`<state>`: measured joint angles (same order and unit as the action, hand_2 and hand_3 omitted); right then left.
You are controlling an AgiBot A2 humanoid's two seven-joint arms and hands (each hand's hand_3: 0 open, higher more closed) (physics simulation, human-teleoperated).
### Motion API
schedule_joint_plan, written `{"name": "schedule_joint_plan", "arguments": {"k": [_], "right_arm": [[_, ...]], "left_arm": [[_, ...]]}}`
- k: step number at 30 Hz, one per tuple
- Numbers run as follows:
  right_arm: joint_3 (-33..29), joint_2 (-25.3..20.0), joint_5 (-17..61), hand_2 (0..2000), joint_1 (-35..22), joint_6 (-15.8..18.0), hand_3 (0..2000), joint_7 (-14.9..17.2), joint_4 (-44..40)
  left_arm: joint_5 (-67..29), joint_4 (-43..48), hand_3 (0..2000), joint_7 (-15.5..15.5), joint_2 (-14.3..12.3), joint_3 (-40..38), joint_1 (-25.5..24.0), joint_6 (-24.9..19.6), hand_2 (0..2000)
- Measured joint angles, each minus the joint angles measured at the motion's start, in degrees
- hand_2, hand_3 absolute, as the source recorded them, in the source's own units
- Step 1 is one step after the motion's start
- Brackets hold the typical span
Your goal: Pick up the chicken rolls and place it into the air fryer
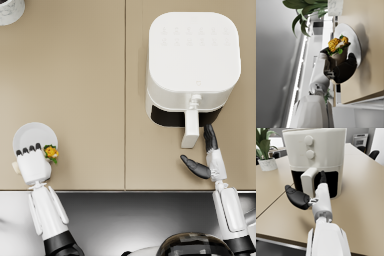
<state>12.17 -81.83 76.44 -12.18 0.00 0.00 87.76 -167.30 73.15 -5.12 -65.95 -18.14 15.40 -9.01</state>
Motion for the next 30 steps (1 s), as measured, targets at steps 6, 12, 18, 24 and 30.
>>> {"name": "schedule_joint_plan", "arguments": {"k": [6, 12, 18, 24, 30], "right_arm": [[-0.11, -0.73, 0.0, 0, -0.6, 0.0, 0, 0.0, -1.36], [0.43, -1.94, -0.01, 0, -2.75, 0.0, 0, 0.0, -5.91], [2.36, -3.19, -0.01, 0, -4.96, 0.0, 0, 0.0, -11.06], [3.8, -3.69, 0.09, 0, -5.97, -1.82, 0, -0.01, -13.1], [5.46, -3.58, 0.19, 2000, -6.94, -8.97, 1960, 0.03, -12.77]], "left_arm": [[-0.01, 15.51, 2000, 4.27, -0.67, -0.14, -1.26, 4.59, 2000], [0.02, 28.98, 2000, 4.82, -0.33, 0.94, -1.31, 5.15, 2000], [0.04, 34.31, 2000, 4.86, -0.06, 3.47, -0.86, 5.16, 2000], [0.04, 36.0, 2000, 4.85, 0.11, 5.16, -0.23, 5.16, 2000], [0.05, 36.87, 2000, 4.85, -0.04, 7.07, -0.35, 5.15, 2000]]}}
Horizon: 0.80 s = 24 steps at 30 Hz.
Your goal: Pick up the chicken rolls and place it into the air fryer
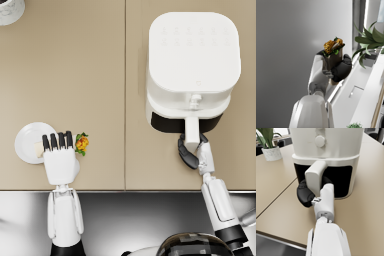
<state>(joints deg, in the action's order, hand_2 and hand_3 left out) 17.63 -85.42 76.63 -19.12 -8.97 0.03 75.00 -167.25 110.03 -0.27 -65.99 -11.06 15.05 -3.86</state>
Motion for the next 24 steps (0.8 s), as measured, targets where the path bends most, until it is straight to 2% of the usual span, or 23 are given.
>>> {"name": "schedule_joint_plan", "arguments": {"k": [2, 12, 17, 18, 22, 24], "right_arm": [[0.58, 1.04, 0.16, 2000, 0.8, 3.46, 2000, -0.02, 1.55], [7.71, 11.01, 0.14, 2000, 8.49, 2.04, 2000, 0.39, 14.11], [10.07, 16.19, 0.16, 2000, 11.44, 2.09, 2000, 0.62, 19.97], [10.25, 16.92, 0.16, 2000, 11.86, 2.34, 2000, 0.66, 20.93], [9.83, 19.59, 0.15, 2000, 13.34, 7.1, 2000, 0.42, 23.7], [9.4, 21.17, 0.13, 2000, 14.12, 11.09, 2000, 0.04, 24.98]], "left_arm": [[0.01, 0.45, 2000, 0.0, -0.05, 1.11, 0.01, 0.0, 2000], [0.03, 2.08, 2000, -0.02, -1.07, 10.68, 1.42, -0.01, 2000], [0.03, 1.28, 2000, -0.02, -3.36, 16.07, 5.4, -0.13, 2000], [2.51, 1.0, 2000, 0.0, -3.95, 16.97, 6.31, -0.17, 2000], [10.66, 0.46, 2000, 0.0, -7.03, 20.92, 9.91, -0.18, 2000], [12.25, -0.17, 2000, -0.01, -9.04, 23.38, 11.53, -0.19, 2000]]}}
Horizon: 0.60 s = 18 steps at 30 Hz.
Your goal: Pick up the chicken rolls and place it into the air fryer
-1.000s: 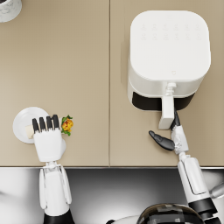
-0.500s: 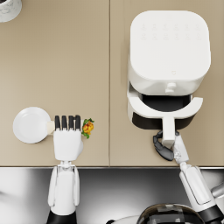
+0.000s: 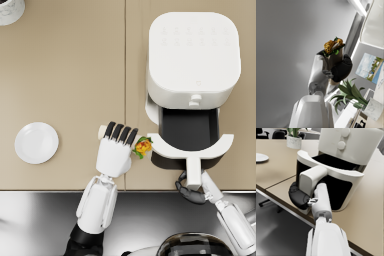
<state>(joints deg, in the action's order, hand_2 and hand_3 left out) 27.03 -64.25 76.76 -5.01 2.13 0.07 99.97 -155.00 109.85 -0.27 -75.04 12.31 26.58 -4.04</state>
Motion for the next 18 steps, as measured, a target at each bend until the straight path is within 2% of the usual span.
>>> {"name": "schedule_joint_plan", "arguments": {"k": [5, 6, 8, 10, 11, 15, 17, 18], "right_arm": [[0.18, 3.96, 0.0, 2000, 1.7, 3.99, 2000, -0.29, 3.24], [-2.56, 1.23, -0.03, 2000, 5.99, 4.29, 2000, -0.02, 5.21], [-3.2, 1.78, -0.04, 2000, 7.74, 5.19, 2000, 0.11, 7.11], [-3.86, 2.1, -0.09, 2000, 7.95, 8.61, 2000, -0.24, 7.45], [-4.19, 2.23, -0.12, 2000, 8.05, 10.36, 2000, -0.34, 7.52], [-6.56, 3.12, -0.12, 2000, 8.52, 22.84, 2000, -0.36, 7.91], [-6.73, 3.51, -0.11, 2000, 8.64, 24.09, 2000, 0.16, 8.19], [-6.72, 3.63, -0.12, 2000, 8.68, 24.74, 2000, 0.14, 8.25]], "left_arm": [[1.34, -3.36, 2000, 0.01, -6.17, 5.42, 4.49, -0.03, 2000], [1.43, -4.02, 2000, 0.01, -7.39, 6.26, 5.34, -0.03, 2000], [1.54, -5.57, 2000, 0.01, -9.56, 7.89, 7.13, -0.03, 2000], [1.6, -7.56, 2000, 0.01, -11.48, 9.48, 9.12, -0.02, 2000], [1.66, -8.86, 2000, 0.07, -9.12, 14.03, 12.43, 0.1, 2000], [1.63, -14.12, 2000, 0.08, -11.66, 16.56, 15.31, 0.38, 2000], [1.63, -15.78, 2000, 0.08, -12.37, 18.14, 15.73, 0.45, 2000], [1.63, -16.5, 1673, 0.08, -12.65, 18.75, 15.84, 0.45, 639]]}}
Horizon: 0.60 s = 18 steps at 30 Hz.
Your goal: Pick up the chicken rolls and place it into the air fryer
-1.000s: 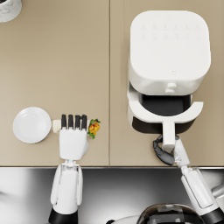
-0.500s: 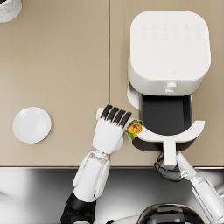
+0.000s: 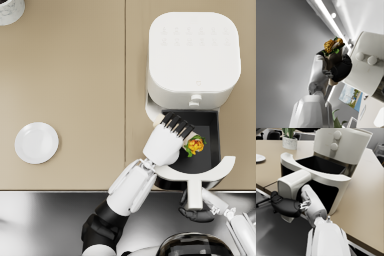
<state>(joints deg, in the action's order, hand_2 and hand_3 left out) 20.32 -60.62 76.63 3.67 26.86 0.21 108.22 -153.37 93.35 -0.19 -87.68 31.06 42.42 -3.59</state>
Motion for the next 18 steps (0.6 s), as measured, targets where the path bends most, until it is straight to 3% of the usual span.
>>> {"name": "schedule_joint_plan", "arguments": {"k": [1, 4, 5, 7, 9, 10, 14, 18], "right_arm": [[-0.55, 0.05, 0.06, 2000, 0.03, 2.32, 2000, -0.12, -0.01], [-1.04, 0.07, 0.03, 2000, 0.04, 5.6, 2000, -0.27, -0.12], [-0.61, 0.03, 0.0, 2000, 0.01, 4.85, 2000, -0.67, -0.35], [-0.24, -0.02, 0.06, 2000, -0.02, 3.91, 2000, -0.61, -0.59], [0.91, -0.15, 0.04, 2000, -0.11, -1.86, 2000, -0.35, -0.7], [1.08, -0.31, 0.06, 2000, -0.2, -3.04, 2000, -0.13, -0.77], [0.6, -1.93, 0.1, 2000, -0.87, -3.57, 2000, 0.37, -1.87], [0.13, -3.83, 0.09, 2000, -1.57, -4.75, 2000, 0.29, -3.22]], "left_arm": [[0.0, -0.65, 1347, 0.05, -0.24, 0.53, 0.09, 0.74, 0], [-0.02, -1.39, 367, 0.11, -0.39, 1.12, -0.36, 1.82, 0], [-0.02, -0.89, 40, 0.1, -0.12, 0.91, -0.93, 1.93, 0], [-0.02, 1.32, 0, 0.08, 1.11, -0.72, -3.0, 2.13, 0], [-0.03, 4.82, 0, 0.14, 3.41, -3.68, -6.04, 2.81, 0], [-0.03, 6.93, 0, 0.16, 4.68, -5.76, -7.84, 3.02, 0], [-0.02, 14.92, 0, 0.19, 8.77, -15.56, -14.97, 3.41, 0], [0.0, 21.12, 0, 0.19, 9.59, -27.05, -20.63, 3.52, 0]]}}
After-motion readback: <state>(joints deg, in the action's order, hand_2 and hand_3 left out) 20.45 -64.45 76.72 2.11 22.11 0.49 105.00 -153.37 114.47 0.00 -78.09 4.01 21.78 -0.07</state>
